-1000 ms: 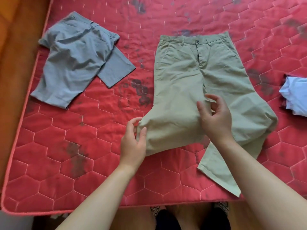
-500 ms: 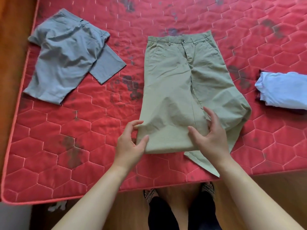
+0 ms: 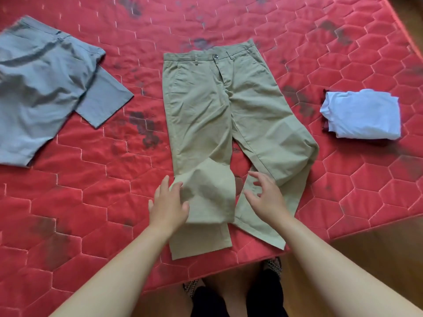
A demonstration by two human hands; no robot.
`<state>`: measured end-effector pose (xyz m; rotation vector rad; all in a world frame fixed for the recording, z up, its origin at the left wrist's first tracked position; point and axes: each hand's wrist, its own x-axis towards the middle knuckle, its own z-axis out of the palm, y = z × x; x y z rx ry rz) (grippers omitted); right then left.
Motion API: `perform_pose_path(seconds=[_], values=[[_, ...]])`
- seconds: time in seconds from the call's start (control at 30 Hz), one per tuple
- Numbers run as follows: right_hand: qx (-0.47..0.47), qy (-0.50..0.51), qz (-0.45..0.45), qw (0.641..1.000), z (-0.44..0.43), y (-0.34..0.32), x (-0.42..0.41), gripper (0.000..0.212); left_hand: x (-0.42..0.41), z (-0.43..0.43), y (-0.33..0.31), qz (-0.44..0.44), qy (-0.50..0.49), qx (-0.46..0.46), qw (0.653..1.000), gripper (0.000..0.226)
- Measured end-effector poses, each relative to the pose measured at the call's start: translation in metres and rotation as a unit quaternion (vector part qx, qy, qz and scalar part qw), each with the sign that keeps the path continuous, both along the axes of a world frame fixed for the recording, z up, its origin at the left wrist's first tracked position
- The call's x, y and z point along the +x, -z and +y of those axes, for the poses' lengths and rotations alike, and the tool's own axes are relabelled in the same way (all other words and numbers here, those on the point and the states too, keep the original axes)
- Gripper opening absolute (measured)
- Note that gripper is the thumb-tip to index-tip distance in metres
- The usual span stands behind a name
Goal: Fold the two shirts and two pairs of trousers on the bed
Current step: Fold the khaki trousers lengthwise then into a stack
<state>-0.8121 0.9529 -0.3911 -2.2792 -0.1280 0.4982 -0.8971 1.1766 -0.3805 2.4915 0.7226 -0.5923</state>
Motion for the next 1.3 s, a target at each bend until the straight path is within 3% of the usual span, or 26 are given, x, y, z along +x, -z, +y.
perform_pose_path(seconds=[0.13, 0.37, 0.5, 0.63, 0.73, 0.87, 1.07, 1.3], values=[[-0.054, -0.015, 0.021, 0.998, -0.050, 0.021, 0.011, 0.038, 0.020, -0.041, 0.010, -0.037, 0.105, 0.060, 0.992, 0.046], [-0.148, -0.011, 0.024, 0.989, -0.136, 0.054, 0.076, 0.036, 0.084, -0.117, 0.038, -0.101, 0.164, 0.006, 0.981, 0.027], [-0.157, 0.068, 0.018, 0.985, -0.168, 0.083, 0.116, 0.046, 0.113, -0.171, 0.083, -0.038, 0.089, -0.051, 0.994, 0.034], [-0.130, 0.058, 0.055, 0.988, -0.186, 0.109, 0.138, 0.050, 0.131, -0.197, 0.119, 0.020, -0.047, 0.028, 0.998, 0.059], [-0.119, 0.051, 0.066, 0.989, -0.186, 0.122, 0.145, 0.048, 0.138, -0.202, 0.131, 0.035, -0.120, 0.021, 0.992, 0.052], [-0.091, 0.106, 0.031, 0.990, -0.185, 0.130, 0.145, 0.042, 0.136, -0.206, 0.132, 0.014, -0.127, -0.020, 0.992, 0.020], [-0.008, 0.149, 0.057, 0.987, -0.195, 0.130, 0.132, 0.038, 0.111, -0.229, 0.120, -0.007, -0.163, -0.028, 0.986, 0.019], [-0.003, 0.084, 0.050, 0.995, -0.234, 0.111, 0.092, 0.033, 0.052, -0.272, 0.103, 0.025, -0.126, -0.097, 0.987, 0.016]])
